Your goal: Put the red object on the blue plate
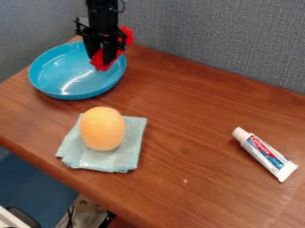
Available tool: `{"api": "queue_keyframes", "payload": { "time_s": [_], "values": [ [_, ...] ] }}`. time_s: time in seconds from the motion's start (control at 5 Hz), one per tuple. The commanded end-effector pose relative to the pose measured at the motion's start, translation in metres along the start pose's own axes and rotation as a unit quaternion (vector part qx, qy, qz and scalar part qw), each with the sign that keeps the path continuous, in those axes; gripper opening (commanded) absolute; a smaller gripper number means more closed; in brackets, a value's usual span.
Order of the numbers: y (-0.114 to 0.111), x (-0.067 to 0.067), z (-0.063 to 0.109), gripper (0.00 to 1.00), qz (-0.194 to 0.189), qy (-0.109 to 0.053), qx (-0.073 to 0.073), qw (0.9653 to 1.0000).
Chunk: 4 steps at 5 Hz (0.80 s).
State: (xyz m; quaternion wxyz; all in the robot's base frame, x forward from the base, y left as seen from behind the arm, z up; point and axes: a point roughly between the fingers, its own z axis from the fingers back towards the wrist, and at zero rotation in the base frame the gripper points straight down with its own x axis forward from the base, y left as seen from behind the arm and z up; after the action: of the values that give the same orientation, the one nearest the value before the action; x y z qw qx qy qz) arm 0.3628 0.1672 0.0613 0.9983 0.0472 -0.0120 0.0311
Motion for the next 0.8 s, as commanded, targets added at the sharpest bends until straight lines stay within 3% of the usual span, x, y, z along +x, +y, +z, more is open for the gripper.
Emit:
{"api": "queue_keyframes", "payload": {
  "time_s": [0.0, 0.6],
  "values": [
    [0.0112, 0.0049, 0.0239, 0.0, 0.007, -0.031, 0.017, 0.9993],
    [0.0078, 0.0047, 0.0308, 0.0, 0.005, -0.038, 0.013, 0.9992]
  ]
}}
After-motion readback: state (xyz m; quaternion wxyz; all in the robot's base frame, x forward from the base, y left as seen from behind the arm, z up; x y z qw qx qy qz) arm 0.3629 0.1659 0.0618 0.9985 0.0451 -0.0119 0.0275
